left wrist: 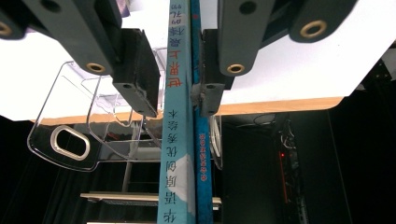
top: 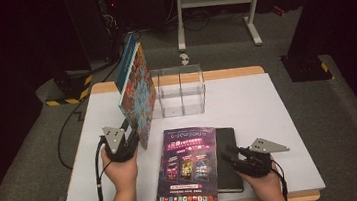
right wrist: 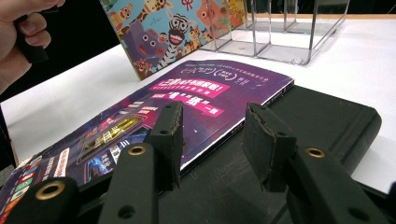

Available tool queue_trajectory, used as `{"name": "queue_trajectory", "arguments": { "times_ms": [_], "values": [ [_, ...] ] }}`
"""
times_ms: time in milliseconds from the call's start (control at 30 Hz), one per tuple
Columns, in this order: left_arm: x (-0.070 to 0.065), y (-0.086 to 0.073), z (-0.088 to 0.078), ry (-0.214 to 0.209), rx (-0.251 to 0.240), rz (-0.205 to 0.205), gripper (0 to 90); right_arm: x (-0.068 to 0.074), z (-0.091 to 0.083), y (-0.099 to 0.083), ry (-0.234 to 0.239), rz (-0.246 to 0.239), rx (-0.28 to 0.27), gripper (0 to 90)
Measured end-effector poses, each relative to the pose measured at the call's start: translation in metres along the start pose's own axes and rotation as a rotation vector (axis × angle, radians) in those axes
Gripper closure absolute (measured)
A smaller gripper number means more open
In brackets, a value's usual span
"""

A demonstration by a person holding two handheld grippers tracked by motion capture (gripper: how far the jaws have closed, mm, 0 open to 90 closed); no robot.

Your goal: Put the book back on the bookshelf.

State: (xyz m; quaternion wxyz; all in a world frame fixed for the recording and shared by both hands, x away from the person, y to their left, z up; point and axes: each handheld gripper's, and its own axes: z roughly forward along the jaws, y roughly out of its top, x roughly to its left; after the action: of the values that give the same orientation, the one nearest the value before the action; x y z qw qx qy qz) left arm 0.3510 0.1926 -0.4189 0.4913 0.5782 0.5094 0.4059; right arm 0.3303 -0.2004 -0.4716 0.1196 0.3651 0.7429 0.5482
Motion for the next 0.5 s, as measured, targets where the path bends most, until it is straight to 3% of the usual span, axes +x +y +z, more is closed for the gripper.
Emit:
{"name": "queue_trajectory", "arguments": {
  "times_ms": [233,500],
  "values": [
    [-0.0014,-0.0001,-0.0016,-0.007,-0.002,0.017,61.5,0.0001,0.0006,-0.0002,-0.001,-0.001,0.003,57.4],
    [0.004,-0.0022,-0.0055,-0.074,0.017,0.03,49.9,0.0008,0.0011,-0.0006,-0.012,-0.007,0.004,55.4]
  ]
}}
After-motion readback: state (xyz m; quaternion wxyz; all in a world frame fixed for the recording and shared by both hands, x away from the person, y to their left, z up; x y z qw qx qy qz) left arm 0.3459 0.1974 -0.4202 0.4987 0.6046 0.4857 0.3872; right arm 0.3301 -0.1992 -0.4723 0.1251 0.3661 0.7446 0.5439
